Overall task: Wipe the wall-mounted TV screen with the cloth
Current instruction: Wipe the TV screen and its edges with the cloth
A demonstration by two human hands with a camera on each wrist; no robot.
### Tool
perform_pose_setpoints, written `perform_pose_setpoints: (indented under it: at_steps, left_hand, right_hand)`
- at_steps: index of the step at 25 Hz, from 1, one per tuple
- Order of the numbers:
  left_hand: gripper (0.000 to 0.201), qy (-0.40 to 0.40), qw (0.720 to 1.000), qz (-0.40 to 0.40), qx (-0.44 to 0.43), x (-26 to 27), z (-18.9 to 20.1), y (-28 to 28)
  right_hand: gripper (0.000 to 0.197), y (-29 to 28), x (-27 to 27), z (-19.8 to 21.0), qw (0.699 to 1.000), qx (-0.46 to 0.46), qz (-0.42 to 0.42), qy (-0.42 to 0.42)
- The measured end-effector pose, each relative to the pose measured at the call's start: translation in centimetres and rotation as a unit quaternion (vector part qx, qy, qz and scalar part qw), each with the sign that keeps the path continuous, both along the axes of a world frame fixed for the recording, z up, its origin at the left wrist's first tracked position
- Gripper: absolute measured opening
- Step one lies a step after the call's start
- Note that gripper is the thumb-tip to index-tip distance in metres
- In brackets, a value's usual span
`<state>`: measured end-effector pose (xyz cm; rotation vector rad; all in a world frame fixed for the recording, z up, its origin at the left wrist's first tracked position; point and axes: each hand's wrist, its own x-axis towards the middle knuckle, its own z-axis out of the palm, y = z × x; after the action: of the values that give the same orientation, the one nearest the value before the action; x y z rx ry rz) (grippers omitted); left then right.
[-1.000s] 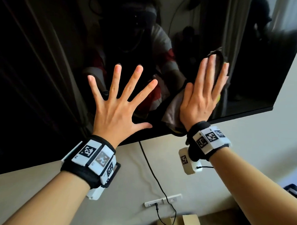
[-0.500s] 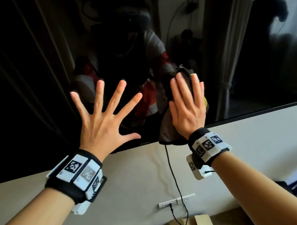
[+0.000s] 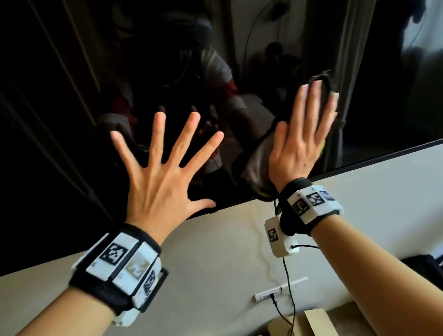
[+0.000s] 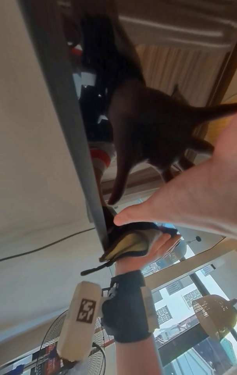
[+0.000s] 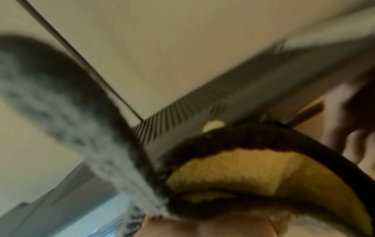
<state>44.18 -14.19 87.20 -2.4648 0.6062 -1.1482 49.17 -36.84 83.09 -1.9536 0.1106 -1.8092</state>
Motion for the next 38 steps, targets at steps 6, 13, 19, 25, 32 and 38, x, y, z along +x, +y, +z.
perform_pose_setpoints:
  at_steps: [6,13,19,25,32,38]
  left_hand:
    - [0.119,0.018,0.999,0.024,0.028,0.5,-1.2,5.0]
    - [0.117,-0.006,0.999,0.018,0.031,0.8,-1.5,5.2]
    - [0.117,0.004,0.999,0.023,0.022,0.6,-1.3,5.0]
    - [0.123,-0.001,0.999,0.048,-0.023,-1.3,-0.6,10.4]
    - [0.115,0.016,0.996,0.088,-0.008,-0.7,-0.4,17.0]
    - [0.115,-0.004,0.998,0.059,-0.018,-0.3,-0.6,17.5]
  right_hand:
    - [0.047,2.6,-0.1,-0.8,0.996,-0.087,0.004,0.008]
    - [0.046,5.4,-0.5,-1.5,0.974,-0.225,0.032,0.009]
    - [0.046,8.6,-0.5,-2.0,0.991,-0.130,0.042,-0.002]
    - [0.045,8.9,-0.2,0.0,0.998,-0.055,0.031,0.002]
    - [0.047,15.6,-0.8,-0.5,0.951,-0.306,0.054,-0.014]
    - [0.046,18.7,-0.8,1.1,0.985,-0.162,0.053,-0.019]
